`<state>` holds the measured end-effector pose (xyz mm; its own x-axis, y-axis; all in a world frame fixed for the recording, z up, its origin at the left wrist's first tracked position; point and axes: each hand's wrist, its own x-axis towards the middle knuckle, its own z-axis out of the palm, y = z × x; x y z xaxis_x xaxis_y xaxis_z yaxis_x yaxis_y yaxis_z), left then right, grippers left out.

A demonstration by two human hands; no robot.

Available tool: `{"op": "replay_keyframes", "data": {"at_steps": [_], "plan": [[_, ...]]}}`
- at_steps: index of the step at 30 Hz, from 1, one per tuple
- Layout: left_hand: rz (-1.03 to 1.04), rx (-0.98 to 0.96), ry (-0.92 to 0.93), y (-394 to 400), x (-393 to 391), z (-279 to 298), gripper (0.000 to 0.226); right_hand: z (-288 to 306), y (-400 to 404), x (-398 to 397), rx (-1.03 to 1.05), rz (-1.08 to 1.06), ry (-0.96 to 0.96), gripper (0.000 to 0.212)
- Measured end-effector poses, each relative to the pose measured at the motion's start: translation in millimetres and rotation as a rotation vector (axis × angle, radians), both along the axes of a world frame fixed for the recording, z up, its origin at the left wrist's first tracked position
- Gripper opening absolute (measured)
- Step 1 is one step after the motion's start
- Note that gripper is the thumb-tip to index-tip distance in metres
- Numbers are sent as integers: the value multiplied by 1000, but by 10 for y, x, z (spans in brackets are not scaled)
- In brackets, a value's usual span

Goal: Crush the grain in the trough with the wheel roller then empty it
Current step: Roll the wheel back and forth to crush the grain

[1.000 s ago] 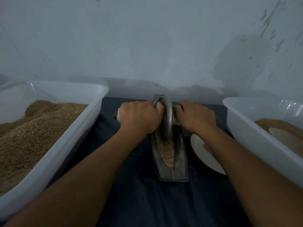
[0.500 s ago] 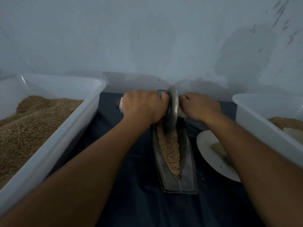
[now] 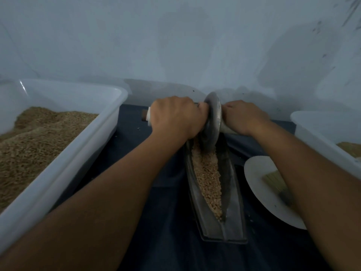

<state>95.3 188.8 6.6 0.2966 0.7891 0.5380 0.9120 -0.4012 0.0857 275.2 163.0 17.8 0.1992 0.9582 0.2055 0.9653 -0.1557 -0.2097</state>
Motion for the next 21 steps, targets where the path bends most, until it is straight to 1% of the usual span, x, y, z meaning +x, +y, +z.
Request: {"op": "replay_keyframes", "data": {"at_steps": [5, 10, 14, 18, 21], "plan": [[13, -16, -32, 25, -23, -31, 55, 1, 51, -12, 70, -55, -24, 51], [5, -3, -31, -2, -19, -32, 55, -16, -11, -30, 76, -58, -26, 50], [5, 49, -1, -66, 0, -21, 56, -61, -123, -34, 97, -36, -22, 48], [-4, 63, 7, -144, 4, -33, 55, -110, -230, -55, 95, -72, -36, 51], [-13, 53, 3, -205, -42, -71, 52, -141, -309, -113, 148, -94, -74, 52]]}}
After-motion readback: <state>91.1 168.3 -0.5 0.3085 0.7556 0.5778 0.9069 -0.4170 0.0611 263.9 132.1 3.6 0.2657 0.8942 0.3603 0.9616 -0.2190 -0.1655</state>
